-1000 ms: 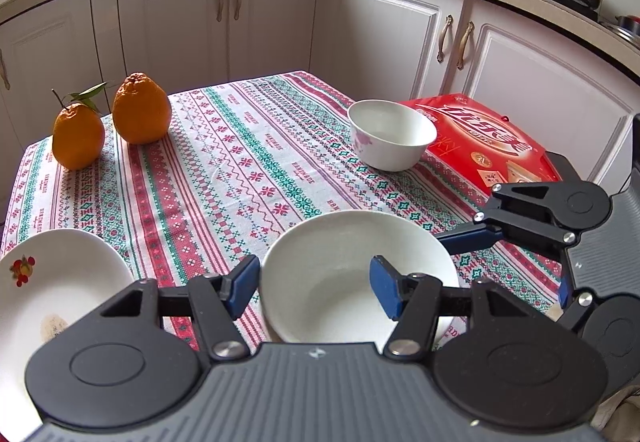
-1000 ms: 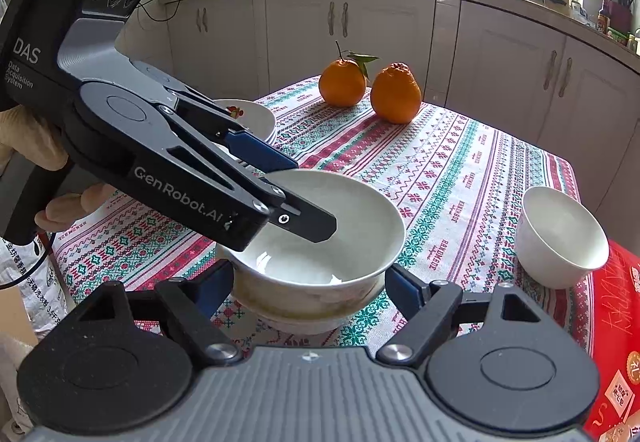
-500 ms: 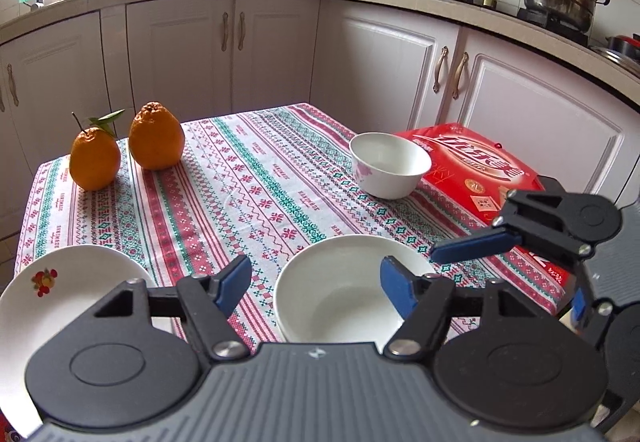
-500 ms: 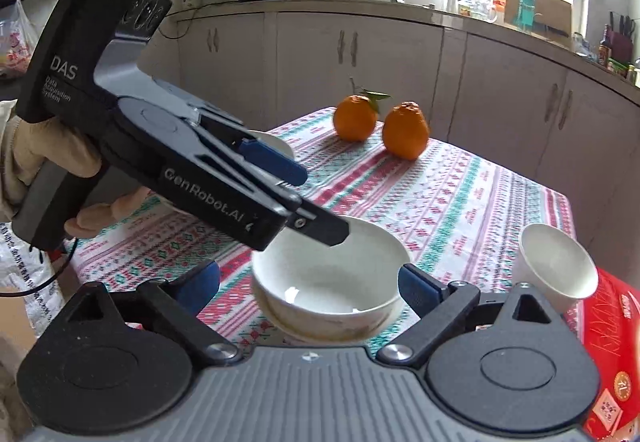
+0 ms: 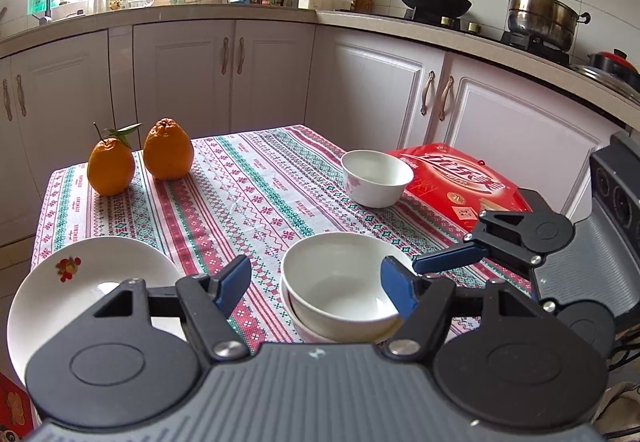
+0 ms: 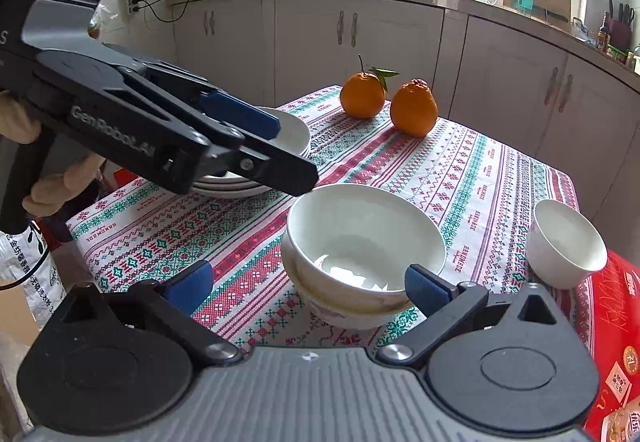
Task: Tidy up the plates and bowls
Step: 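Lower the bowl into the other white bowl and open the left gripper, then move the left gripper to the white bowl by the red box, grasp rim, then lift the white bowl off the table with the left gripper, then carry the bowl over the two stacked bowls and lower it in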
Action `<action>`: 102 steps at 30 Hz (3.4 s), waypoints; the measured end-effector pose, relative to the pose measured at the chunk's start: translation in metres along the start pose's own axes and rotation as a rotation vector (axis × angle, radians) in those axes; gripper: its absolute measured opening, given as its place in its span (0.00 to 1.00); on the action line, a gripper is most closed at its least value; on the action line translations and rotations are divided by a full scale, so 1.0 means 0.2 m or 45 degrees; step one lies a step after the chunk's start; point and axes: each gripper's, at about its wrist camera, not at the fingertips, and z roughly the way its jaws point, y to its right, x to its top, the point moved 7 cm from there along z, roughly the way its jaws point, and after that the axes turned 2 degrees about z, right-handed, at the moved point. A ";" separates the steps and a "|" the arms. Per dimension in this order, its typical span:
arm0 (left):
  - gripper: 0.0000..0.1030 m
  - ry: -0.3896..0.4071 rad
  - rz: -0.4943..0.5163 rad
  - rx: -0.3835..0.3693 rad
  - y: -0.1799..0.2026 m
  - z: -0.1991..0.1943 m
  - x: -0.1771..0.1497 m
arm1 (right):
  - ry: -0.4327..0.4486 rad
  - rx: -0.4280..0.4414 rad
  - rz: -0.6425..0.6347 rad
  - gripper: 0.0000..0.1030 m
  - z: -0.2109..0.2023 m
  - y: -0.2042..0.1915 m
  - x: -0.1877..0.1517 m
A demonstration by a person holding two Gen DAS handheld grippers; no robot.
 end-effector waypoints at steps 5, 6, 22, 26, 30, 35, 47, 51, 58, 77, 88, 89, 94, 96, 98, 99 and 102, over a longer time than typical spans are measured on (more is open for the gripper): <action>0.78 0.002 0.002 0.006 0.00 -0.02 -0.01 | -0.008 -0.003 0.019 1.00 -0.01 0.00 -0.02; 0.78 -0.001 0.007 0.009 0.00 -0.02 -0.01 | -0.001 -0.006 0.021 1.00 -0.02 0.00 -0.02; 0.85 -0.190 0.059 -0.040 0.07 0.35 0.21 | 0.109 -0.232 0.154 1.00 -0.18 0.58 -0.03; 0.92 -0.212 0.098 -0.070 0.10 0.50 0.31 | 0.087 -0.331 0.179 1.00 -0.17 0.78 -0.07; 0.92 -0.236 0.155 -0.070 0.14 0.65 0.37 | 0.053 -0.370 0.187 1.00 -0.11 0.92 -0.10; 0.92 -0.262 0.188 -0.098 0.17 0.86 0.44 | 0.020 -0.363 0.196 1.00 -0.02 1.04 -0.12; 0.92 -0.355 0.225 -0.179 0.24 1.24 0.49 | -0.003 -0.315 0.142 1.00 0.20 1.24 -0.08; 0.85 -0.378 0.207 -0.203 0.25 1.32 0.49 | -0.008 -0.302 0.122 0.99 0.26 1.26 -0.08; 0.71 -0.398 0.182 -0.238 0.26 1.42 0.50 | 0.005 -0.292 0.099 0.97 0.29 1.27 -0.06; 0.56 -0.424 0.162 -0.281 0.28 1.49 0.50 | 0.001 -0.275 0.077 0.88 0.31 1.26 -0.05; 0.56 -0.399 0.177 -0.287 0.30 1.35 0.52 | -0.017 -0.276 0.066 0.88 0.21 1.18 -0.02; 0.56 -0.392 0.179 -0.288 0.31 1.33 0.52 | -0.014 -0.274 0.067 0.88 0.19 1.16 -0.02; 0.57 -0.353 0.196 -0.282 0.33 1.19 0.52 | -0.002 -0.249 0.072 0.88 0.10 1.08 0.01; 0.57 -0.346 0.196 -0.275 0.34 1.13 0.51 | 0.000 -0.239 0.064 0.88 0.07 1.03 0.02; 0.57 -0.336 0.198 -0.267 0.34 1.07 0.50 | 0.004 -0.235 0.052 0.88 0.03 0.98 0.02; 0.57 -0.330 0.196 -0.262 0.35 1.03 0.50 | 0.005 -0.233 0.048 0.88 0.02 0.96 0.03; 0.57 -0.311 0.201 -0.256 0.36 0.94 0.48 | 0.008 -0.219 0.042 0.88 -0.03 0.88 0.04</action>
